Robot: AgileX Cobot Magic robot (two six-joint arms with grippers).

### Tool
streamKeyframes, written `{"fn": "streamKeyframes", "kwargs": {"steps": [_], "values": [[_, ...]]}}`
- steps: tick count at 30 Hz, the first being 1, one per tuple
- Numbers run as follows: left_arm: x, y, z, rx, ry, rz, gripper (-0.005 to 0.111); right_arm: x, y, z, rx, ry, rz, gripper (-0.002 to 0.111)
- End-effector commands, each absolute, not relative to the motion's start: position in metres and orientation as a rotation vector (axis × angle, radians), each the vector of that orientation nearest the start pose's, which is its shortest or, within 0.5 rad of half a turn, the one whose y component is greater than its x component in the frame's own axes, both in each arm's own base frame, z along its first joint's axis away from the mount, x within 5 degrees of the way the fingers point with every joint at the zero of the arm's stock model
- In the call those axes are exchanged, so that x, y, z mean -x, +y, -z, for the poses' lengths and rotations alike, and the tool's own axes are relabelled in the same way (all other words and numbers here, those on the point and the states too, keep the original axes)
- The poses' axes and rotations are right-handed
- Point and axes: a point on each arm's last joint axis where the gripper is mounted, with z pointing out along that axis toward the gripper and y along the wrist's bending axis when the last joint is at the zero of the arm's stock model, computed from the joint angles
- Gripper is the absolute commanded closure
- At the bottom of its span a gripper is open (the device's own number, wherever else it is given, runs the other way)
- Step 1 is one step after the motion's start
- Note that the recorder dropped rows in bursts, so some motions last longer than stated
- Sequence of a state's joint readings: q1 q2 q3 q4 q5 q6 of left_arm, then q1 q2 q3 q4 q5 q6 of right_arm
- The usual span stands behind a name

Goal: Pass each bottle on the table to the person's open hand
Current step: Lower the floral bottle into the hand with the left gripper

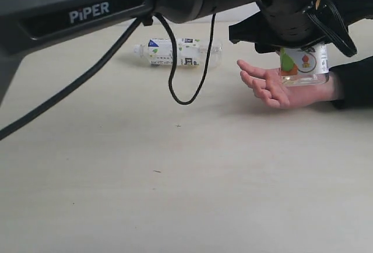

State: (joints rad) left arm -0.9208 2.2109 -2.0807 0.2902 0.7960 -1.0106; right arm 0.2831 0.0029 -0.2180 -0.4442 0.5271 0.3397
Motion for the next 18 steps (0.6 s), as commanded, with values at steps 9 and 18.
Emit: {"fn": "streamKeyframes", "kwargs": {"steps": [9,18], "values": [[-0.35,-0.423,-0.233,0.053,2.449,0.575,0.107,-0.042,-0.008,-0.242,0.136,1.731,0.013,0.108],[-0.361,-0.421,-0.204,0.09,2.508,0.554,0.107,-0.042,-0.008,-0.242,0.136,1.731,0.013,0.108]]}}
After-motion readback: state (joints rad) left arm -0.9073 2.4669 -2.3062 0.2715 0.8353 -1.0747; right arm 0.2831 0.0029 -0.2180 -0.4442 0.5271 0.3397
